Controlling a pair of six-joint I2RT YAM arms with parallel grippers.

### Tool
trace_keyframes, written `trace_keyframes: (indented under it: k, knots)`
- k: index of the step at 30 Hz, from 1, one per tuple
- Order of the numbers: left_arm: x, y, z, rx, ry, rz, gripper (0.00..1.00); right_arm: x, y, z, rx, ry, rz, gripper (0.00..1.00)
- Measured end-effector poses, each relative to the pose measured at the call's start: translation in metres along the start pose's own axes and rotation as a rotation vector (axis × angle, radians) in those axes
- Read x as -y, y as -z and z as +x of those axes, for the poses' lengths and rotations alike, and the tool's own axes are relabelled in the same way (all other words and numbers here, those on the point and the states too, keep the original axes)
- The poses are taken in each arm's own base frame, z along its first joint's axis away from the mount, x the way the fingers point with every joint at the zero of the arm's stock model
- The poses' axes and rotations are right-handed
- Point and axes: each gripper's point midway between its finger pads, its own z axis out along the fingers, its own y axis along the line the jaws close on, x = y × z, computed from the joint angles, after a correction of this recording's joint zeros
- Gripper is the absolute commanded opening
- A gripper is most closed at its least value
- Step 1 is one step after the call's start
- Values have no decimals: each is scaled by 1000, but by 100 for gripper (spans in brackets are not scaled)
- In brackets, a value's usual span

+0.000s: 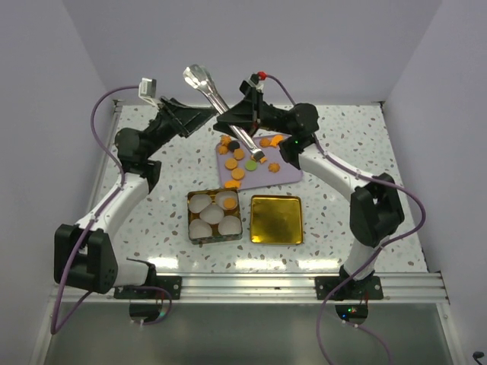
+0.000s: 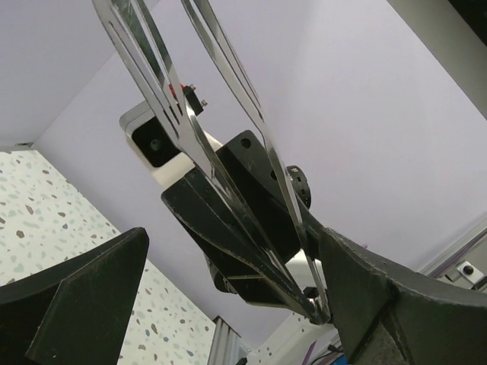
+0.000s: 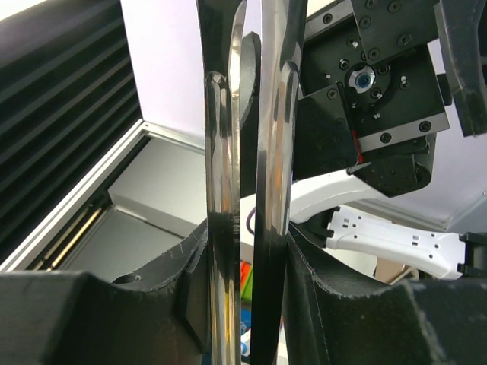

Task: Pack the cookies

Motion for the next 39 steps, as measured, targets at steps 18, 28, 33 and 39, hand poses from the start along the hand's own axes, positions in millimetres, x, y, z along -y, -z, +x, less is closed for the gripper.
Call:
trace_keyframes:
  k: [18, 28, 33, 39]
  knots:
    - [5, -11, -15, 44, 15, 73, 100, 8, -10, 13, -43, 9, -21, 36]
    - [-5, -20, -23, 65, 93, 122, 69, 19, -19, 22, -68, -11, -23, 35]
    - [2, -20, -24, 65, 101, 146, 52, 23, -18, 20, -65, -11, -24, 35]
    - [3, -18, -25, 63, 116, 148, 33, 33, -19, 16, -61, -22, -16, 37]
